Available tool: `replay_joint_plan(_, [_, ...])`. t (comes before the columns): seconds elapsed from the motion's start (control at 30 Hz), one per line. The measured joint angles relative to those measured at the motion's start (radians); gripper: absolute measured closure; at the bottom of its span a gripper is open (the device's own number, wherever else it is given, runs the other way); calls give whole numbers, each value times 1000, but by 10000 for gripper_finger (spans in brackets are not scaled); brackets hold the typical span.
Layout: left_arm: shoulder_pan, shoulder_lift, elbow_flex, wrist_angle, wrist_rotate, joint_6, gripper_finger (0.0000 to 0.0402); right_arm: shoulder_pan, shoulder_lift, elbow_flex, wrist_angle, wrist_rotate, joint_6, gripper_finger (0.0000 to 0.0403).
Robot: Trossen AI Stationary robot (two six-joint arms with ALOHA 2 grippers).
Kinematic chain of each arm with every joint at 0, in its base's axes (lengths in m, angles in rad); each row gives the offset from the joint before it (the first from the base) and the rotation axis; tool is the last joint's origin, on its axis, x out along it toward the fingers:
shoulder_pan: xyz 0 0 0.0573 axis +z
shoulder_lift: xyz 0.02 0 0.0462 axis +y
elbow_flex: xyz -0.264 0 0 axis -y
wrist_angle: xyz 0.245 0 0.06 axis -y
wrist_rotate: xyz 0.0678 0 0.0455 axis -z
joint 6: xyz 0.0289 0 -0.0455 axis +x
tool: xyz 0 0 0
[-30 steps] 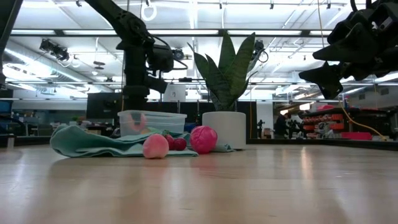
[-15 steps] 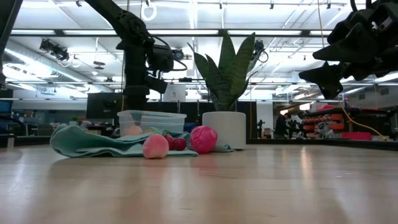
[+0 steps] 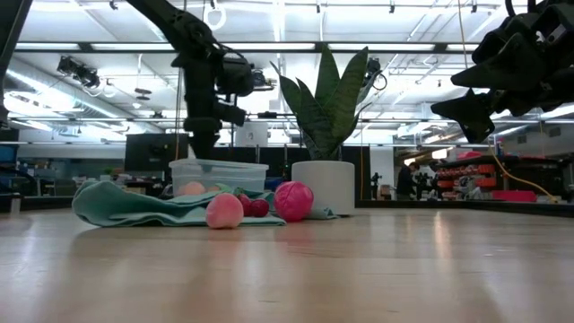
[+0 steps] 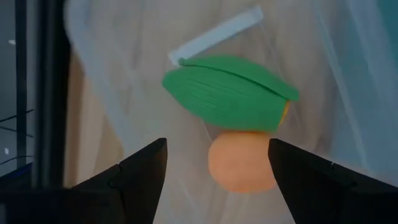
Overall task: Pick and placing Produce into tupperware
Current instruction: Put the strawberry into the transparent bin
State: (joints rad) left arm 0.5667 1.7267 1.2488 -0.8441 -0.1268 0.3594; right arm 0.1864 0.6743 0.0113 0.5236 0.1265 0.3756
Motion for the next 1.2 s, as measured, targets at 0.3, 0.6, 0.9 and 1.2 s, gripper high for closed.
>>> replay_joint_plan(0.3, [14, -49, 134, -76, 223, -12, 113, 0, 0, 0, -1, 0, 0, 157])
replay_joint_plan(0.6, [61, -276, 132, 169, 724, -40, 113, 0, 0, 0, -15, 0, 18, 157])
replay_joint_plan(0.9, [-11, -489, -73, 318, 693, -68, 114, 0, 0, 0, -15, 0, 23, 157])
replay_joint_plan(1.2, [-89, -682, -398, 649, 584, -178, 114, 0, 0, 0, -15, 4, 23, 157])
